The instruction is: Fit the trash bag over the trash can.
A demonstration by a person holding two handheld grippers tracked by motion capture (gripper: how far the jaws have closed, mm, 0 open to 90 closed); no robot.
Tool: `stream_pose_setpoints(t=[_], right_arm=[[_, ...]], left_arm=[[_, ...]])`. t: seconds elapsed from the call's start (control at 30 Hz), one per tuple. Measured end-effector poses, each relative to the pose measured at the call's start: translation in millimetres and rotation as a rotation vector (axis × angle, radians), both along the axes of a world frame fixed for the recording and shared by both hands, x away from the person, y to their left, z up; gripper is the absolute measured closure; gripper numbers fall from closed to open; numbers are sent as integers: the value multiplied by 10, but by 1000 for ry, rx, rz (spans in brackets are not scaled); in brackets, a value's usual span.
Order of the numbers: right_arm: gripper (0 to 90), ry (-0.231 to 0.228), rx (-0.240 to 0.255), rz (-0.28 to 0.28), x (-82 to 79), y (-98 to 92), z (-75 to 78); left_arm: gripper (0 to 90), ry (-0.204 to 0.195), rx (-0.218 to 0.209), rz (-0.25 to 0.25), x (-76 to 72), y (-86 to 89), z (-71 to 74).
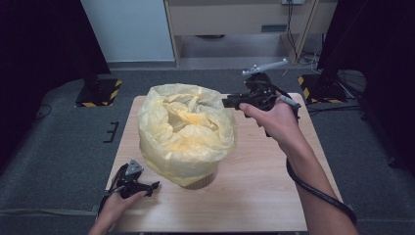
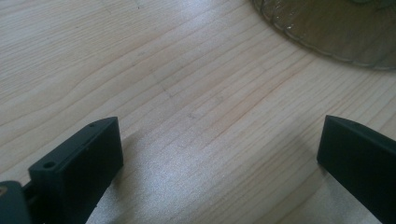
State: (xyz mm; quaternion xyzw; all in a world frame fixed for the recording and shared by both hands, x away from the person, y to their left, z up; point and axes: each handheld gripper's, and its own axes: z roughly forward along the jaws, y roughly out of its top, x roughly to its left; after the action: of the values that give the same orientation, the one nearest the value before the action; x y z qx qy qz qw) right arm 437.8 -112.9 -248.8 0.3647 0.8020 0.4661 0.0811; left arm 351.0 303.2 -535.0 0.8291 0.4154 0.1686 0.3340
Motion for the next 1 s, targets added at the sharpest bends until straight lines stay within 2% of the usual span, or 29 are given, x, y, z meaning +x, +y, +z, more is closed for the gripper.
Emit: stream_pose_setpoints(t=[0.17,0.27,0.3,0.47,0.6,0.63,0.8,1.0], right_arm=[[761,18,1,-20,13,-157,-135],[786,42,-5,-29,12,-235,-313],[793,42,-5,-29,12,-235,-313],[827,88,-5,-29,26,-275,-622],[847,107,3,-29,33,-281,-754],[851,117,7,-23,35,-273,-833],[795,146,26,-1,6,-227,-964],[682,152,96,12,-41,-218,-964]], left_arm=[[0,1,-1,0,0,0,0],[0,1,-2,1,-1,-1,-1],[0,1,-2,1,-1,-1,-1],[0,1,-2,1,-1,-1,-1],[0,1,-2,1,-1,-1,-1],[0,1,-2,1,-1,-1,-1],[0,1,-2,1,-1,-1,-1],[0,1,-2,1,-2,-1,-1]])
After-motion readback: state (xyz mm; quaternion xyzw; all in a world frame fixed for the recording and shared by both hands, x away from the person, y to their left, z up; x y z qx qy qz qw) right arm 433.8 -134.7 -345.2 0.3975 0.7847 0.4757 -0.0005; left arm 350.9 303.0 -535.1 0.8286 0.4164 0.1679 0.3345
